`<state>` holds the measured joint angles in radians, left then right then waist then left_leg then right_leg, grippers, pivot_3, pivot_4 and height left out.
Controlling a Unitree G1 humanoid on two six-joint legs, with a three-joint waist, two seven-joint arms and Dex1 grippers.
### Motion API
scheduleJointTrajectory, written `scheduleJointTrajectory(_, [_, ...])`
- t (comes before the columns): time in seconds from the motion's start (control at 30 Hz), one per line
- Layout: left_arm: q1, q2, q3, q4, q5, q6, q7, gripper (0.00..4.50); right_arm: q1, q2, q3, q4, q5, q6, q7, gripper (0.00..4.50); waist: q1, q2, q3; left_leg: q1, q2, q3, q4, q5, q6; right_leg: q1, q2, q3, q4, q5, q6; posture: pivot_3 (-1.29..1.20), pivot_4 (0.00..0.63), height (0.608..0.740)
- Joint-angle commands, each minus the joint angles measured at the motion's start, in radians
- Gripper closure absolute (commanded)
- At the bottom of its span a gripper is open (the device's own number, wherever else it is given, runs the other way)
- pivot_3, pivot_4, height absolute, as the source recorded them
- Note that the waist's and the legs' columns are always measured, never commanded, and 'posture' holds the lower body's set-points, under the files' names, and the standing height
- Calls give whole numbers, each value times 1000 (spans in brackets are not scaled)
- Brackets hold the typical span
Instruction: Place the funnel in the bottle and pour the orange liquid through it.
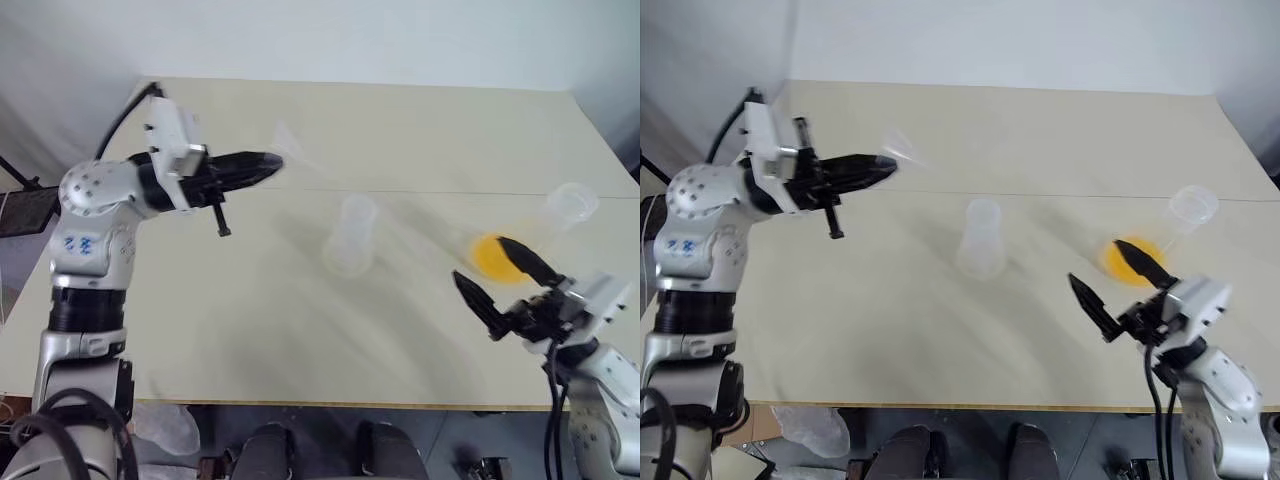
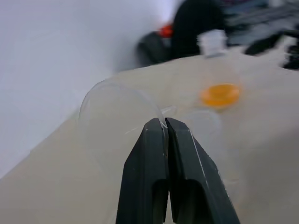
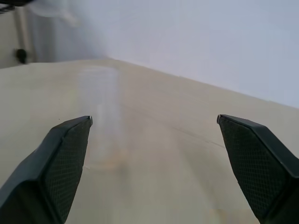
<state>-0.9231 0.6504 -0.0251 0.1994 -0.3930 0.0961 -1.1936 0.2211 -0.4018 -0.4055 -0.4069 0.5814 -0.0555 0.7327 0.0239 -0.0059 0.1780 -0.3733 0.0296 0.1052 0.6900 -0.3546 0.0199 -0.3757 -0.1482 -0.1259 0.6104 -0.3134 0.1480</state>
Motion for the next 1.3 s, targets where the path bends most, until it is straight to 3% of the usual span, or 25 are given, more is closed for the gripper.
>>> scheduleJointTrajectory(0.03, [-127, -46, -84, 118, 110, -150, -71, 4460, 64, 35, -37, -56, -5, -59, -31, 0, 0, 0, 0, 0, 0, 1, 0, 0, 0, 0, 0, 1, 0, 0, 0, 0, 150, 740])
scheduleJointTrajectory(0.13, [-172, -101, -107, 166, 137, -182, -70, 4460, 105, 57, -22, -89, 0, -65, -46, 0, -6, 0, 0, 2, 0, 3, -1, 0, 0, 0, 0, 4, -1, 0, 0, 0, 150, 740])
scheduleJointTrajectory(0.37, [-216, -129, -162, 272, 241, -315, -96, 4460, 188, 115, 15, -156, -31, -99, -92, 0, -8, 0, 0, 2, 0, 4, -2, 0, 0, -2, 0, 5, 0, 0, 0, 0, 150, 740])
scheduleJointTrajectory(0.7, [-276, -161, -101, 303, 171, -280, -136, 4460, 228, 129, 38, -163, -48, -130, -118, 0, 0, 0, 0, 1, 0, 4, -1, 0, 1, -2, 0, 5, 0, 0, 0, 0, 150, 740])
scheduleJointTrajectory(1.3, [-290, -76, -120, 301, 217, -279, -203, 4460, 166, 106, 57, -122, -46, -110, -110, 0, -1, 0, 0, 1, 0, 3, 0, 0, 1, -2, 0, 5, 1, 0, 0, 0, 150, 740])
